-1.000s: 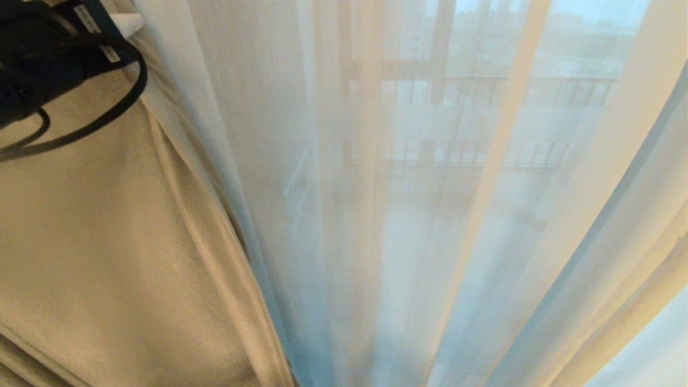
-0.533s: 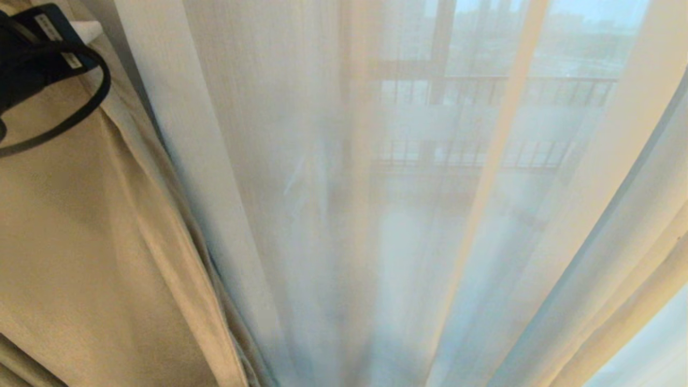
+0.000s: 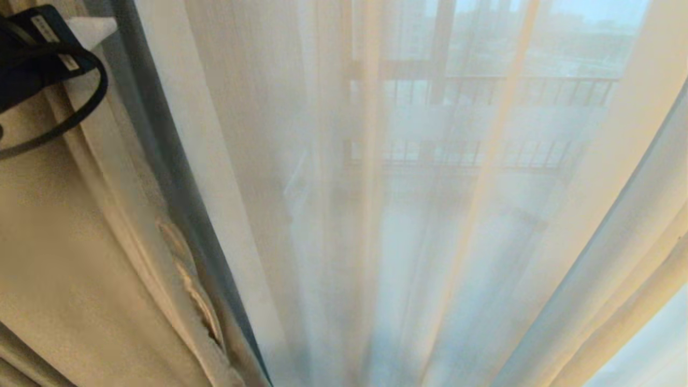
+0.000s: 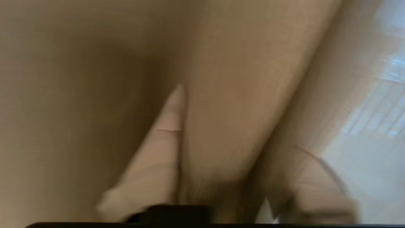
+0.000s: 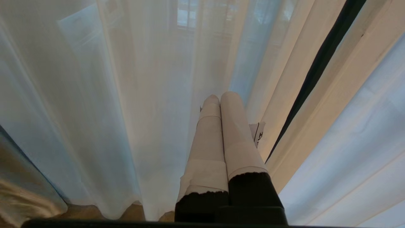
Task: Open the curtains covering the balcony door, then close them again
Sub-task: Close the outer curtains on both sides
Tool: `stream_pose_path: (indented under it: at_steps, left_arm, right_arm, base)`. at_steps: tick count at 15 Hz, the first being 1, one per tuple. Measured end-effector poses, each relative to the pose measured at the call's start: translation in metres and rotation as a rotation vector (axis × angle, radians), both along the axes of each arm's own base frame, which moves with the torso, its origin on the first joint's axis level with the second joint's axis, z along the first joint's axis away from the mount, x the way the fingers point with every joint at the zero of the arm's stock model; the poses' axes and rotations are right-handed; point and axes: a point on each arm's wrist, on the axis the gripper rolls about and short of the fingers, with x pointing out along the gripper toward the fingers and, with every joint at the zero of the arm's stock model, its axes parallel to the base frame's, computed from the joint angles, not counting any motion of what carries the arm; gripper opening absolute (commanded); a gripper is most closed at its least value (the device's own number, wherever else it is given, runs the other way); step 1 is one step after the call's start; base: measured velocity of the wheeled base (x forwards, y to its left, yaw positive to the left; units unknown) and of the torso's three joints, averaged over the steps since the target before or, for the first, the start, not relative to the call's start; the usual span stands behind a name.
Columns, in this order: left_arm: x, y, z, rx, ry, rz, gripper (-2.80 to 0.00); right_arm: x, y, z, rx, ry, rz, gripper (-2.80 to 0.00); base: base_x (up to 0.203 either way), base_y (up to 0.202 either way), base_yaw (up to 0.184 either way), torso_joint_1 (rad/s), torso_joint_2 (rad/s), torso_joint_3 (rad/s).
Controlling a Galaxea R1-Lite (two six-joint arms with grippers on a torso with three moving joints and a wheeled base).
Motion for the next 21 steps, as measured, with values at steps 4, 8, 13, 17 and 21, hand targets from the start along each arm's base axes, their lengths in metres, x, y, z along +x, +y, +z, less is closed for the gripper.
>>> stream_pose_path:
  at_steps: [4, 8, 13, 17, 21]
  left_arm:
    - [-0.012, 0.002, -0.004, 0.009, 0.047, -0.003, 0.00]
    - [-0.041, 0.001, -0.002, 0.014, 0.073, -0.043, 0.00]
    - [-0.097, 0.002, -0.006, 0.025, 0.095, -0.150, 0.00]
    - [-0.151, 0.018, -0.018, 0.032, 0.103, -0.210, 0.00]
    - [-0.198, 0.038, -0.039, 0.044, 0.138, -0.222, 0.00]
  right_arm:
    - [0.000, 0.000, 0.000, 0.001, 0.000, 0.000, -2.80]
    - [0.000, 0.000, 0.000, 0.000, 0.000, 0.000, -2.80]
    - [0.000, 0.000, 0.000, 0.000, 0.000, 0.000, -2.80]
    - [0.000, 0.000, 0.000, 0.000, 0.000, 0.001, -2.80]
    - [0.000, 0.000, 0.000, 0.000, 0.000, 0.000, -2.80]
  base:
    - [0.000, 0.000, 0.000, 0.000, 0.00, 0.000]
    - [0.000, 0.000, 0.000, 0.000, 0.00, 0.000]
    - [0.000, 0.000, 0.000, 0.000, 0.00, 0.000]
    - [0.000, 0.000, 0.000, 0.000, 0.00, 0.000]
    - [0.000, 0.000, 0.000, 0.000, 0.00, 0.000]
